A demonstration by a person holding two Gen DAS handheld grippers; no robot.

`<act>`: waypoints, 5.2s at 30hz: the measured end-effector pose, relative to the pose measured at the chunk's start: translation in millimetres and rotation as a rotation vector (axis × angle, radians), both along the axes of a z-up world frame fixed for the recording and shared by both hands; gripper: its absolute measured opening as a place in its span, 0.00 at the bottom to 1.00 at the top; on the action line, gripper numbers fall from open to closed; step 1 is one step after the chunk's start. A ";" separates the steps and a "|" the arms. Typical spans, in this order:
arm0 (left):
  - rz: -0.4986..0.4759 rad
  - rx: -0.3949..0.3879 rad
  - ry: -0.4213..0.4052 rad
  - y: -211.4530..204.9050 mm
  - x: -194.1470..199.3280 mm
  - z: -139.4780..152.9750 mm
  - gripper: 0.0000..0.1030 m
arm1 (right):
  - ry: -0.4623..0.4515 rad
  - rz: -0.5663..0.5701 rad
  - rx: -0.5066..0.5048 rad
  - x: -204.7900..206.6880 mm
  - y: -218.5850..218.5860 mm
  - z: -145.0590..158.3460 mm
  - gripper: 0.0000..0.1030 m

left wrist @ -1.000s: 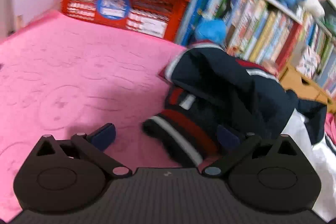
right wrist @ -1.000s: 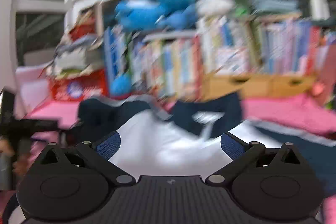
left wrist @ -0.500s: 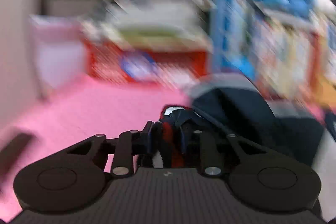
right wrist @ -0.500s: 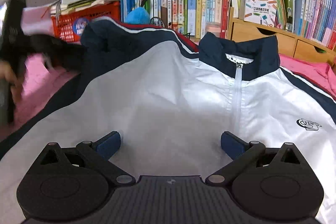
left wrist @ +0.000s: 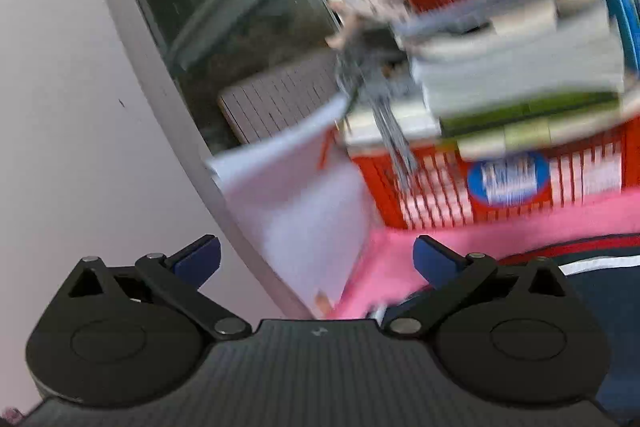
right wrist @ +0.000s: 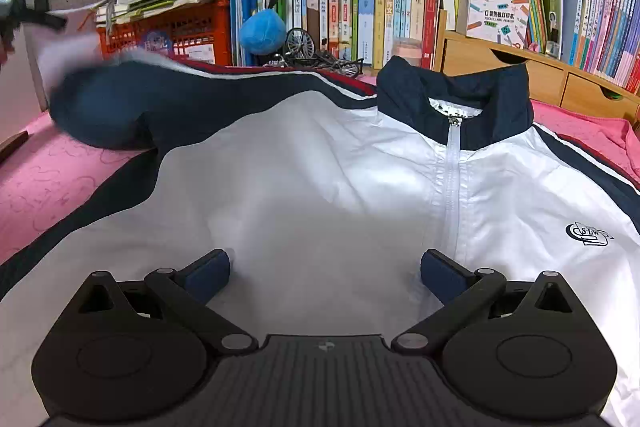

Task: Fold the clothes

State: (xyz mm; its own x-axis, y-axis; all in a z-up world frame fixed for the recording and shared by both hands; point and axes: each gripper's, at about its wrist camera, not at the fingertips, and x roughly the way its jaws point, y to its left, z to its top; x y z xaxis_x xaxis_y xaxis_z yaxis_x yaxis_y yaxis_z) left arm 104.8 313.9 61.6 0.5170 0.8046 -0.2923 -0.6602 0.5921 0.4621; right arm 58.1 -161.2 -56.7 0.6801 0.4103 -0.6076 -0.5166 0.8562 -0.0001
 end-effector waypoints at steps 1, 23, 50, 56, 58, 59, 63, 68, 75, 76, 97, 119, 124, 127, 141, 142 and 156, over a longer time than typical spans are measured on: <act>0.011 -0.004 0.011 -0.8 1.8 -7.3 1.00 | 0.000 0.000 -0.001 -0.1 0.1 0.1 1.00; -0.768 -0.720 0.103 -191.8 -41.8 -67.1 1.00 | -0.021 -0.039 0.045 -6.5 -16.0 6.3 1.00; -0.787 -0.863 0.289 -137.0 -131.2 -83.5 1.00 | -0.036 -0.512 0.171 -41.1 -198.1 1.9 0.97; -0.910 -0.884 0.374 -139.6 -152.0 -77.1 0.98 | -0.017 -0.458 0.224 -64.6 -201.8 1.8 0.97; -0.939 -0.840 0.382 -142.9 -163.7 -74.4 0.96 | -0.011 -0.442 0.236 -72.5 -205.3 1.5 0.97; -0.933 -0.790 0.380 -147.5 -166.8 -75.2 0.92 | -0.008 -0.434 0.240 -75.9 -206.6 1.1 0.97; -0.901 -0.721 0.370 -152.9 -174.6 -70.8 0.50 | -0.032 -0.442 0.199 -84.1 -199.9 -2.9 0.76; -0.909 -0.854 0.397 -148.4 -180.7 -60.6 0.17 | -0.062 -0.538 0.168 -85.3 -201.5 1.0 0.16; -0.974 -0.890 0.471 -148.7 -233.9 -50.8 0.15 | -0.139 -0.589 0.158 -96.3 -240.0 35.9 0.08; -0.953 -0.893 0.496 -146.3 -236.7 -55.4 0.16 | -0.158 -0.608 0.107 -96.6 -242.6 38.4 0.08; -0.921 -0.642 0.133 -202.6 38.6 -20.3 1.00 | -0.185 -0.289 -0.114 77.6 -124.2 40.1 0.87; -1.032 -0.366 0.162 -236.5 74.1 -77.4 0.11 | -0.090 -0.260 -0.082 179.2 -73.9 2.8 0.02; -0.982 -0.344 -0.055 -204.9 58.2 -25.2 0.12 | -0.225 -0.180 -0.042 173.6 -52.7 44.9 0.02; -0.922 -0.324 0.034 -195.4 68.5 -38.8 0.14 | -0.180 -0.118 -0.001 194.4 -37.7 56.0 0.12; -0.852 -0.292 0.110 -188.7 74.2 -82.6 0.17 | -0.002 -0.100 -0.070 215.6 -43.4 -2.0 0.06; -0.852 -0.294 0.087 -188.5 77.0 -74.5 0.17 | -0.032 -0.104 -0.102 211.6 -36.8 -1.1 0.04; -0.761 -0.112 0.244 -196.5 111.7 -91.5 0.64 | -0.042 -0.328 -0.103 278.3 -30.8 -1.6 0.10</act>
State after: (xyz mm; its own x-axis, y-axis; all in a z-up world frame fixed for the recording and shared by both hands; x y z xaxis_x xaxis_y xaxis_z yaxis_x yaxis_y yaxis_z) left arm 216.4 117.4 -29.9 0.8225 0.2168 -0.5259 0.0546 0.8901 0.4524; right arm 336.3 -192.1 -58.3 0.7908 0.1035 -0.6033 -0.2112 0.9712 -0.1102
